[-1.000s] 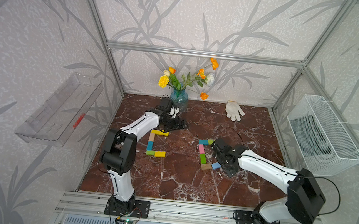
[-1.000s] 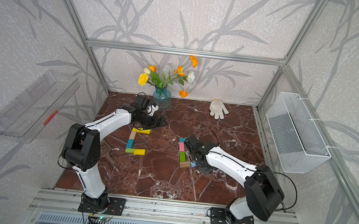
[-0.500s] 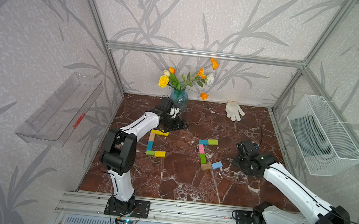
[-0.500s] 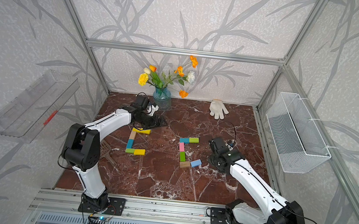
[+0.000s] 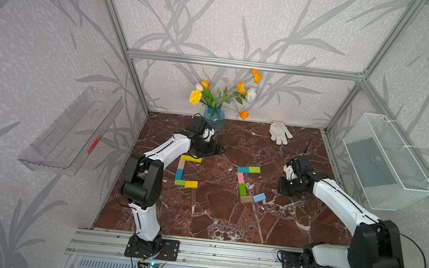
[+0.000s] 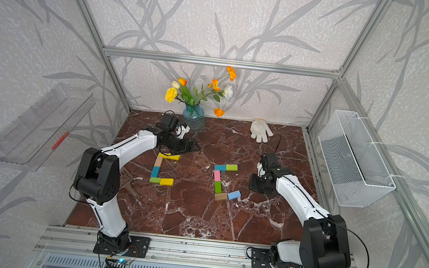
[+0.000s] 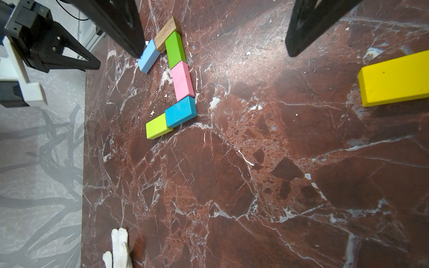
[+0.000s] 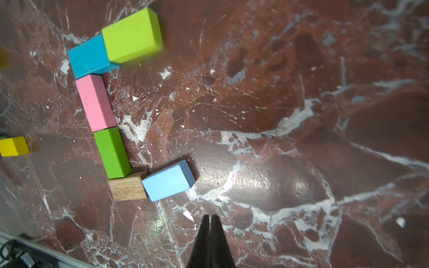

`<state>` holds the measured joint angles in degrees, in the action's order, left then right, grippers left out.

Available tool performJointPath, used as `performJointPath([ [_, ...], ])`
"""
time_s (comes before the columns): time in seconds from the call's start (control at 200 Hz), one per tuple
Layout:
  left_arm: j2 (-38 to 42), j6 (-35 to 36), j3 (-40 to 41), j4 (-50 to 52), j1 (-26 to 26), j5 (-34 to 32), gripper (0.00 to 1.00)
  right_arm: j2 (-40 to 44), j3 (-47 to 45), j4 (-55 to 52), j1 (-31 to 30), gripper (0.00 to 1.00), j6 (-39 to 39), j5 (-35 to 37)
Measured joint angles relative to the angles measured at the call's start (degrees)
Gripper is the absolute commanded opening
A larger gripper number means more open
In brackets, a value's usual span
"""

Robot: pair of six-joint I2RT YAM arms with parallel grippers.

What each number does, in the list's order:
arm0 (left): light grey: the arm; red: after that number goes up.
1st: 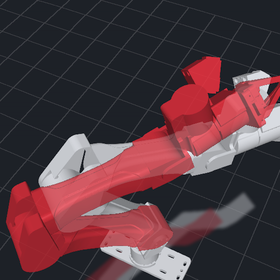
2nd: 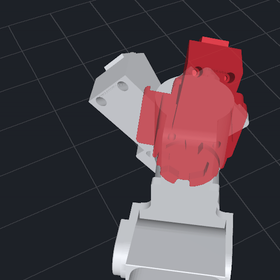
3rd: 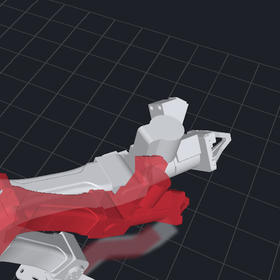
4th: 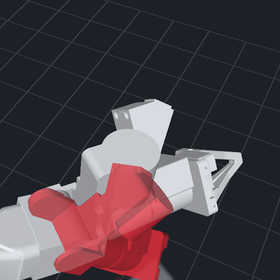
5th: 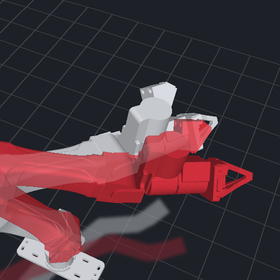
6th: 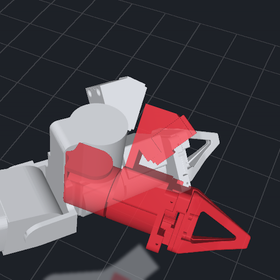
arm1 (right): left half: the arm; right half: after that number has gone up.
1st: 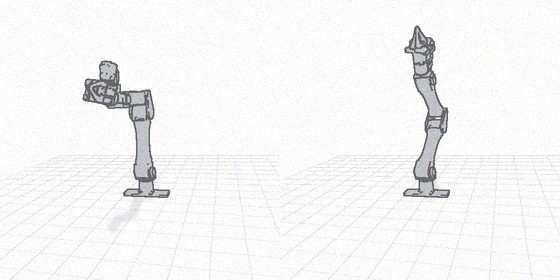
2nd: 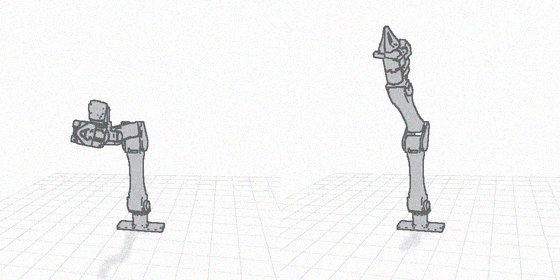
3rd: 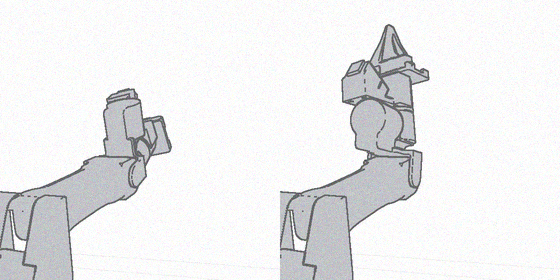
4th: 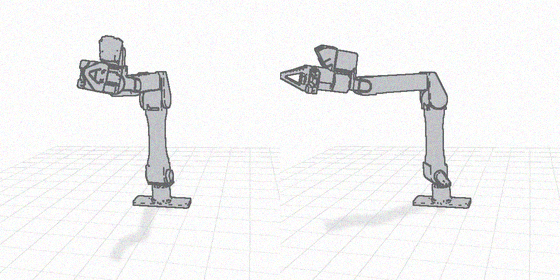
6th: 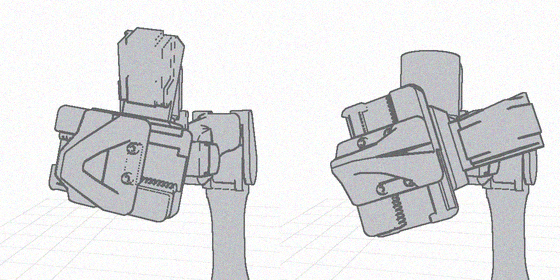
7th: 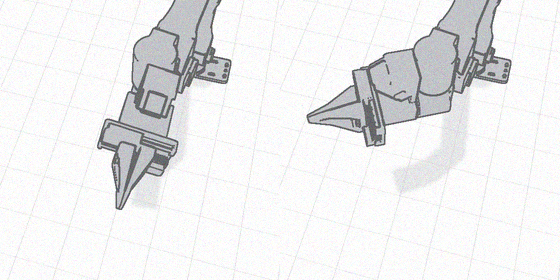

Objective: Assemble the letter c with building blocks
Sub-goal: Adjust the building block at the center of the board.

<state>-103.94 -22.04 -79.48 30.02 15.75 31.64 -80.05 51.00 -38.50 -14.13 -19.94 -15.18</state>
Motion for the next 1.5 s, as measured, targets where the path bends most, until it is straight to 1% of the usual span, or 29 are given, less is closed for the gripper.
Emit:
performJointPath([
  [0.18, 0.00, 0.00, 0.00, 0.00, 0.00, 0.24, 0.95, -4.44, 0.68, 2.23, 1.42, 0.00, 5.01, -5.77],
  [0.315, 0.00, 0.00, 0.00, 0.00, 0.00, 0.28, 0.95, -8.26, 1.01, 3.21, 2.08, 0.00, 6.40, -8.94],
  [0.48, 0.00, 0.00, 0.00, 0.00, 0.00, 0.35, 0.95, -11.45, 1.27, 3.74, 2.14, 0.00, 6.62, -10.86],
  [0.865, 0.00, 0.00, 0.00, 0.00, 0.00, 0.37, 0.95, -16.31, 2.95, 3.63, 2.14, 0.00, 6.43, -11.89],
  [1.5, 0.00, 0.02, 0.00, 0.00, 0.00, 0.31, 0.95, -19.37, 3.58, 2.21, 2.14, 0.00, 6.27, -12.55],
])
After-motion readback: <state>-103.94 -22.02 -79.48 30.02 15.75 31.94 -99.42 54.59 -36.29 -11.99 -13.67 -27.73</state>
